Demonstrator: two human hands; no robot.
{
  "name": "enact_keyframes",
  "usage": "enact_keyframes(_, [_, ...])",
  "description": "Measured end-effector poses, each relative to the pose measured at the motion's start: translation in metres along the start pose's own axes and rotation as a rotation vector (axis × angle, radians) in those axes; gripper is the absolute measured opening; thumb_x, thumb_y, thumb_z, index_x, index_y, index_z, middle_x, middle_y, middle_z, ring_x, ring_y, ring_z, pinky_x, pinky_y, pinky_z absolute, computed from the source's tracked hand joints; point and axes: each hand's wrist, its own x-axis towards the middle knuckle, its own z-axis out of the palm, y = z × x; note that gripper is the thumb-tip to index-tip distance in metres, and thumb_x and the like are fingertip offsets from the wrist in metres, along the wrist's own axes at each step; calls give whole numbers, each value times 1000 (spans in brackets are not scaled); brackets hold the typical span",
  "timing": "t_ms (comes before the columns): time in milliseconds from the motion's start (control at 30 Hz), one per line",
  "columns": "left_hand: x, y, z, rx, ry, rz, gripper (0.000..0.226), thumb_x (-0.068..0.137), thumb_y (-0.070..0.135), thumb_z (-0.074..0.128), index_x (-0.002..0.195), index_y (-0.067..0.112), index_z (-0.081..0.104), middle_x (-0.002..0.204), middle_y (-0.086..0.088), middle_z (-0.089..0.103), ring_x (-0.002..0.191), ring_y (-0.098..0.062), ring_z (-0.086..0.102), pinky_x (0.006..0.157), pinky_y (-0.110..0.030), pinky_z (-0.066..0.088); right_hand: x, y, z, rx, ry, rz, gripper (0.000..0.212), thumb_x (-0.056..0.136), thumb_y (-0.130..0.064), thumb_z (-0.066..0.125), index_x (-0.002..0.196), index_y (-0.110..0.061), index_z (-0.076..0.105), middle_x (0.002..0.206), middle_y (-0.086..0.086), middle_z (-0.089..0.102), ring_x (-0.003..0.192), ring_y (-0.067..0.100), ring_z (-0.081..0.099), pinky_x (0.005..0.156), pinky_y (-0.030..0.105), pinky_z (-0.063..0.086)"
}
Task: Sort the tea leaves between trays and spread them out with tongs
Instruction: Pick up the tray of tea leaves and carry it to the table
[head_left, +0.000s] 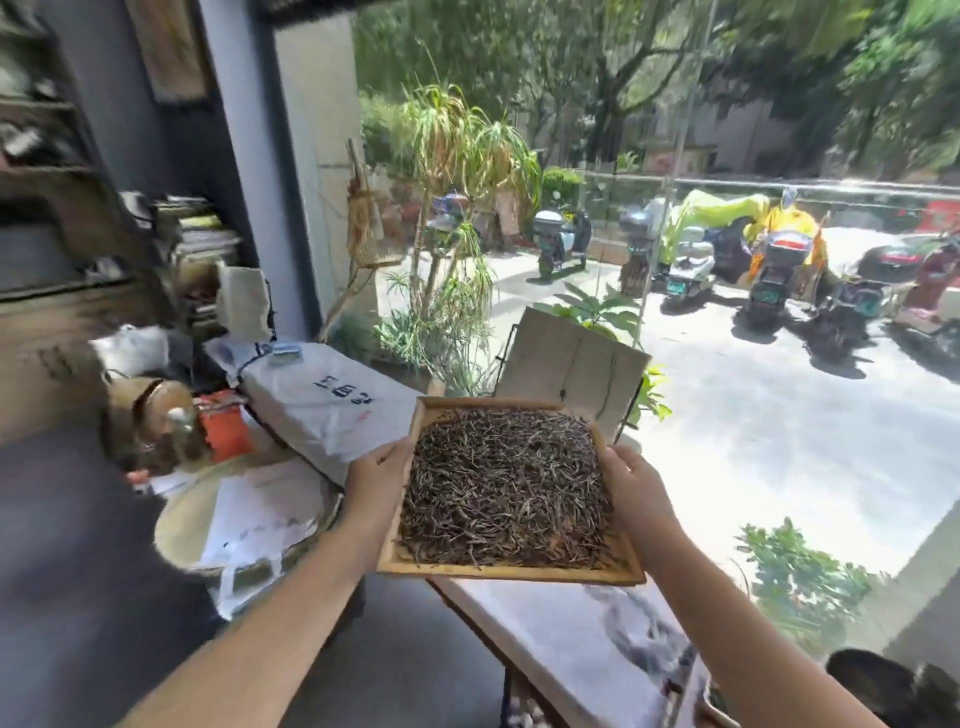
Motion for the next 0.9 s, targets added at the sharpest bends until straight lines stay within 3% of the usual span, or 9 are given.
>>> enact_keyframes(67, [17, 10, -40, -14, 43, -8, 33, 92, 36, 54, 113, 14, 66, 98, 1, 62, 80, -10, 53, 61, -22, 38, 2, -24, 37, 13, -47, -10, 28, 94, -31, 44, 95, -11, 63, 100, 14, 67, 90, 26, 62, 84, 42, 50])
enact_keyframes(133, [34, 19, -83, -31, 89, -18, 30, 91, 36, 54, 107, 15, 68, 86, 0, 59, 74, -12, 50, 59, -20, 35, 2, -47, 79, 34, -91, -41, 26, 94, -33, 45, 89, -14, 62, 95, 12, 68, 82, 21, 63, 76, 36, 51])
enact_keyframes(200, [48, 25, -128, -56, 124, -20, 24, 90, 37, 55, 100, 19, 69, 85, 2, 59, 75, -13, 52, 66, -23, 37, 1, -69, 123, 53, -144, -59, 29, 93, -34, 46, 96, -11, 64, 97, 14, 69, 85, 26, 65, 78, 40, 53])
enact_keyframes(300, [65, 31, -197, -75, 198, -17, 22, 87, 40, 59, 97, 22, 67, 76, 10, 61, 68, -3, 52, 61, -20, 40, -10, -101, 190, 108, -234, -45, 28, 93, -36, 48, 97, -12, 61, 97, 22, 68, 83, 32, 65, 71, 41, 54])
enact_keyframes(400, [81, 35, -270, -71, 284, -23, 19, 88, 36, 59, 79, 20, 63, 72, 0, 59, 62, -12, 48, 62, -26, 41, -27, -129, 259, 156, -315, -62, 28, 94, -37, 47, 101, -13, 59, 104, 31, 61, 91, 44, 63, 63, 40, 55])
enact_keyframes(500, [90, 36, -342, -73, 373, -32, 14, 89, 33, 58, 88, 21, 66, 68, 3, 59, 60, -9, 50, 49, -19, 41, -46, -153, 326, 173, -395, -90, 29, 94, -34, 46, 105, -10, 59, 101, 26, 64, 94, 40, 63, 87, 53, 51])
enact_keyframes(633, [90, 33, -427, -108, 523, -35, 15, 89, 27, 59, 96, 18, 68, 64, 13, 58, 58, -1, 49, 31, -4, 33, -73, -177, 412, 185, -517, -89, 23, 93, -31, 48, 88, -14, 62, 98, 13, 69, 95, 31, 63, 92, 48, 48])
enact_keyframes(833, [89, 13, -535, -108, 710, -82, 31, 91, 27, 58, 111, 6, 66, 70, 4, 57, 60, -5, 47, 31, -4, 31, -108, -204, 530, 176, -670, -157, 29, 91, -35, 51, 86, -11, 68, 98, 14, 71, 96, 29, 64, 93, 45, 48])
enact_keyframes(900, [90, 4, -567, -99, 763, -88, 32, 91, 27, 57, 114, 7, 65, 84, -1, 65, 65, -7, 50, 48, -10, 40, -117, -210, 569, 151, -723, -195, 32, 92, -35, 50, 93, -8, 68, 100, 13, 70, 101, 29, 62, 96, 46, 45])
